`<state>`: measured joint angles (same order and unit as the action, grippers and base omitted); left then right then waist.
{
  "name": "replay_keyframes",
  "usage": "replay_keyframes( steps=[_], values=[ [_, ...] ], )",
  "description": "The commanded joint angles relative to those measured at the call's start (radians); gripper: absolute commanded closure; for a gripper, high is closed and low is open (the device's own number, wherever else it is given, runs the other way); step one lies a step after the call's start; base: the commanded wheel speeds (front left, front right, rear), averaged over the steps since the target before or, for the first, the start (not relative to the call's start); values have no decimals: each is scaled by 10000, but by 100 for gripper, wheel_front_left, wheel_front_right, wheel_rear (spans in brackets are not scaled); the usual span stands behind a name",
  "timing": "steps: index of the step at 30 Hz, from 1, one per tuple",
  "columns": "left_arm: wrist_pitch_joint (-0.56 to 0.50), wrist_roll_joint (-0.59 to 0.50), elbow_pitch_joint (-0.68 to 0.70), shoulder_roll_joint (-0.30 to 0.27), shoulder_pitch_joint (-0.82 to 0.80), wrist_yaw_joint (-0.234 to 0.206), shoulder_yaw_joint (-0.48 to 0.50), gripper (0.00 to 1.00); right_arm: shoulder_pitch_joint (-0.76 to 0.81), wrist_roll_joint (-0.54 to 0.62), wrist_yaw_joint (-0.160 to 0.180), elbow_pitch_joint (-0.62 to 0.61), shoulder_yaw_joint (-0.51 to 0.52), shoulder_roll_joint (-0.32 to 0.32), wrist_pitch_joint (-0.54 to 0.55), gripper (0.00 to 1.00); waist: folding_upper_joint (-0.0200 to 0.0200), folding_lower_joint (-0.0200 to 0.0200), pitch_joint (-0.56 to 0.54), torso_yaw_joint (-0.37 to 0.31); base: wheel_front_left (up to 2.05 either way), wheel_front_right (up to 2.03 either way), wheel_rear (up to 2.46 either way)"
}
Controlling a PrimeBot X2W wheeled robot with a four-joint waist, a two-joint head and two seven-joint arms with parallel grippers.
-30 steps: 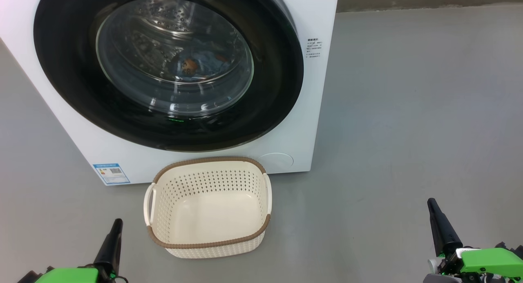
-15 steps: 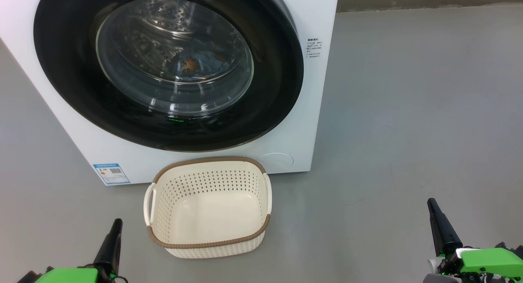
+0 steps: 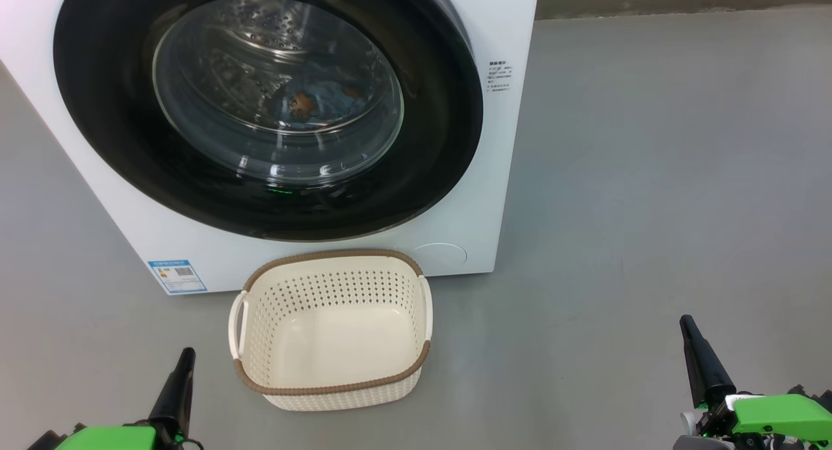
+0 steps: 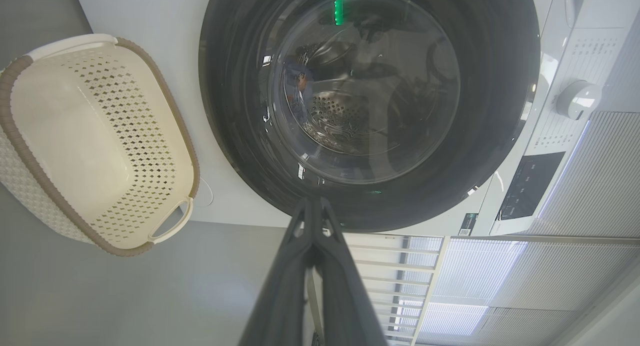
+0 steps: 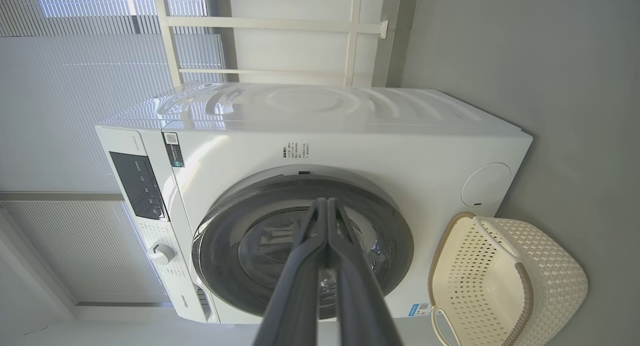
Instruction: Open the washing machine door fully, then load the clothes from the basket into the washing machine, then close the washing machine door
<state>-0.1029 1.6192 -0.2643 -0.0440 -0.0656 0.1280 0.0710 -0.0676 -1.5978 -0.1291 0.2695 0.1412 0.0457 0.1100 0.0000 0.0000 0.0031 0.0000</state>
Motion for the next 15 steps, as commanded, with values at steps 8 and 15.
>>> replay_keyframes(
  steps=[8,15],
  values=[
    [-43,-44,194,-122,-417,27,352,100,-403,-108,-16,-248,-274,45,33,100,0,0,0,0,0,0,0],
    [-50,-51,194,-116,-418,27,360,100,-403,-108,-16,-248,-274,45,33,100,0,0,0,0,0,0,0]
  ],
)
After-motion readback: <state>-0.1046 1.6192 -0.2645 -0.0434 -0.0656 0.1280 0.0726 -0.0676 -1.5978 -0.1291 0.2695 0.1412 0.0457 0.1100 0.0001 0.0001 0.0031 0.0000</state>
